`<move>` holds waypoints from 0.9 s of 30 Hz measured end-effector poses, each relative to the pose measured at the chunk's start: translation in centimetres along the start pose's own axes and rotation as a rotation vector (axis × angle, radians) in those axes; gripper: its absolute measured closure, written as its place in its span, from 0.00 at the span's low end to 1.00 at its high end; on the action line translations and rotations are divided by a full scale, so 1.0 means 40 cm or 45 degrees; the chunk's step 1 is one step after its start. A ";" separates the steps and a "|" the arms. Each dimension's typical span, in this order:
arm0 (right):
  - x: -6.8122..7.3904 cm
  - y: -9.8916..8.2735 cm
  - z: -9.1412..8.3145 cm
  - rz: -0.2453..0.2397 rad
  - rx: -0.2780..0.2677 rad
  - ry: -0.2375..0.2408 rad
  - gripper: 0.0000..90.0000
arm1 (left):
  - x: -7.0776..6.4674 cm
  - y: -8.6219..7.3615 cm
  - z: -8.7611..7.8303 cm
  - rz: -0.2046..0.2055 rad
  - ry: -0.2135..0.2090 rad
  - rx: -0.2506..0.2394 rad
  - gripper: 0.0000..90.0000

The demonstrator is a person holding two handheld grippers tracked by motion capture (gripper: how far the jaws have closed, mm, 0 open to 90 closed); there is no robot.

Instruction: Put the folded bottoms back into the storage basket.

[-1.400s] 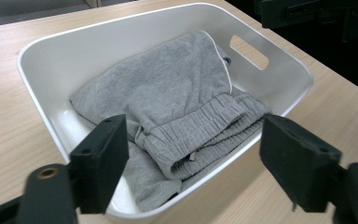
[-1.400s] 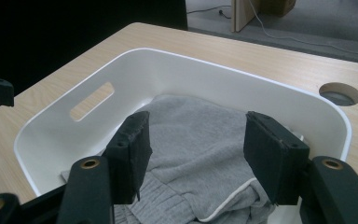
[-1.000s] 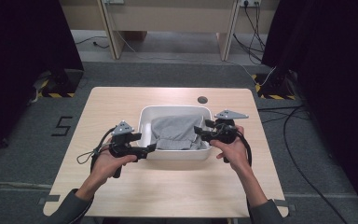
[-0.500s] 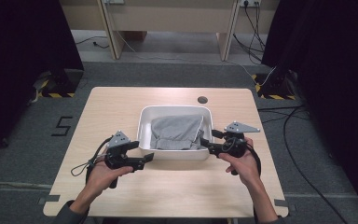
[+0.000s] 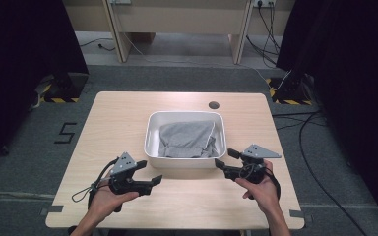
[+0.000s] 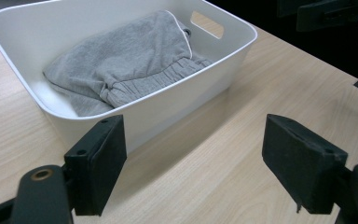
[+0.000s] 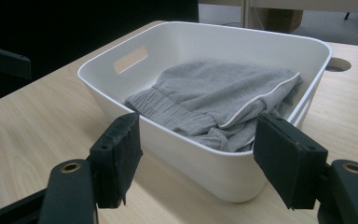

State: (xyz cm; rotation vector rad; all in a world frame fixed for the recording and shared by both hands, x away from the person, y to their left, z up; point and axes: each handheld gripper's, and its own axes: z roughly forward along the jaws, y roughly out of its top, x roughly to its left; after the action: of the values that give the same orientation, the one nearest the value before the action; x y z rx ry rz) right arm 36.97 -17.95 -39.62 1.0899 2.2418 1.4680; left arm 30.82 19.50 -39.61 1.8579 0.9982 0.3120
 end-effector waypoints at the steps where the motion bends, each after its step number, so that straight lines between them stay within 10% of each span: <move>1: 0.002 -0.004 -0.003 0.011 -0.009 0.003 0.37 | -0.001 -0.003 -0.003 0.001 0.001 -0.012 0.24; 27: 0.068 -0.111 -0.013 -0.056 0.006 -0.022 0.18 | 0.015 -0.141 0.000 -0.026 -0.050 0.059 0.16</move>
State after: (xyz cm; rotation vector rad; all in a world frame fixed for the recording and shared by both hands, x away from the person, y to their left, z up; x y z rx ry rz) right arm 32.82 -17.35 -42.72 1.0441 2.2440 1.4311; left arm 28.38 21.07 -44.50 1.8874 1.0046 0.2409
